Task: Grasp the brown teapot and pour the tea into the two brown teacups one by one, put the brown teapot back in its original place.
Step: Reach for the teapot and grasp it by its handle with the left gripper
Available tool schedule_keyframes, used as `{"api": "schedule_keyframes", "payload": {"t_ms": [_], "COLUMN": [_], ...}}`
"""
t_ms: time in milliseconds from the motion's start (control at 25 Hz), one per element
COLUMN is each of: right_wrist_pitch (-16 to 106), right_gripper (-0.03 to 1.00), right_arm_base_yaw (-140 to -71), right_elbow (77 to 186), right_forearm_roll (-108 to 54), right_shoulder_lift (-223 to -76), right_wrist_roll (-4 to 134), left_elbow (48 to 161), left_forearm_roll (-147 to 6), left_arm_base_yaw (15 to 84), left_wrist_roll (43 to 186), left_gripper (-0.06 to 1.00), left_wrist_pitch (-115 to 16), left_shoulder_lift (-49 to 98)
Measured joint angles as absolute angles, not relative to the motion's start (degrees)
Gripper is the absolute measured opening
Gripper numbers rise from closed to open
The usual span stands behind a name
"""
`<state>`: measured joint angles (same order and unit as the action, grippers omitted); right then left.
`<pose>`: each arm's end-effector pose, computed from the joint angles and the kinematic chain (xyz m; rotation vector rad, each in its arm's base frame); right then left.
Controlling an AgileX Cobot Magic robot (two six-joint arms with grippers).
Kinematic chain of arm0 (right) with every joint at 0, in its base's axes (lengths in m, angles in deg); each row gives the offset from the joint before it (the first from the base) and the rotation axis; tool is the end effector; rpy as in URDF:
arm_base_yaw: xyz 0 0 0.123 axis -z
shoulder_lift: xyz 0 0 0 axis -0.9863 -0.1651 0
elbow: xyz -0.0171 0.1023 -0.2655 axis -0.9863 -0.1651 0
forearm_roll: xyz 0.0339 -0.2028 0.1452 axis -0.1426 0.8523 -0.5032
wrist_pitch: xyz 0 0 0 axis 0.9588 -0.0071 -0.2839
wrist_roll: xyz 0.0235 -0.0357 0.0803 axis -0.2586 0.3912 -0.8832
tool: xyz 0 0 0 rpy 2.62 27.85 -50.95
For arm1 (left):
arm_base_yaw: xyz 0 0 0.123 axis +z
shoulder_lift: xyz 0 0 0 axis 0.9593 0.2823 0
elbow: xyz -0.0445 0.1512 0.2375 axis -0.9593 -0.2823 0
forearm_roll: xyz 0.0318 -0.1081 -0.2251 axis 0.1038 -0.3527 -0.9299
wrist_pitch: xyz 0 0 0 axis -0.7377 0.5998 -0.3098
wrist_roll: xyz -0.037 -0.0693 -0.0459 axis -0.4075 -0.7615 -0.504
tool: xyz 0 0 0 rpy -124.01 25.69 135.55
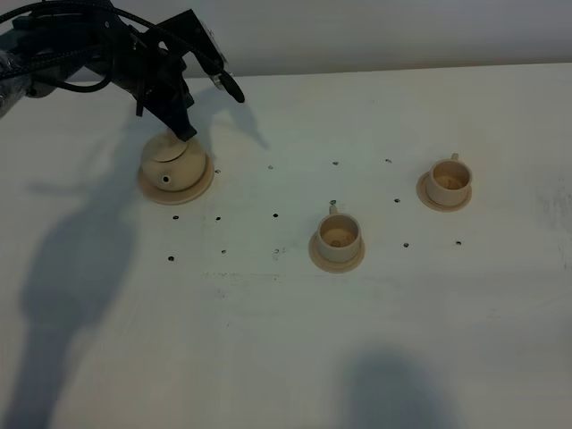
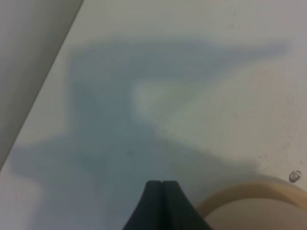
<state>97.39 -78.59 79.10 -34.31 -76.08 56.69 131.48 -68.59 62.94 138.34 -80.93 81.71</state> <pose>-0.0061 0.0212 0.2741 -0.2385 2.0319 0.1392 0.5005 -0.1045 0.1815 1.2669 2.1488 0.1368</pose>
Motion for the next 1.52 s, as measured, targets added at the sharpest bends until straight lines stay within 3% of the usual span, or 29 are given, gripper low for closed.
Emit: {"api": "schedule_keyframes", "payload": {"t_ms": [760,1520], "right_wrist_pitch": [97.22,97.17], "right_gripper": [-0.02,-0.02], "right_arm_base_yaw": [-78.59,-78.59], "right_elbow": [79.1,79.1], "right_forearm_roll": [-18.29,-17.87], "right_shoulder_lift": [-76.08,-76.08], "right_wrist_roll": [41.71,41.09], "left_elbow": [131.66,131.66], "left_forearm_roll": [-68.61,-67.33], "left_arm_base_yaw": [62.94,62.94], "left_wrist_roll": [138.72,138.77], "left_gripper": [0.01,0.01], "left_wrist_pitch": [-78.6,-78.93], "left_shoulder_lift": [85.06,85.06]}}
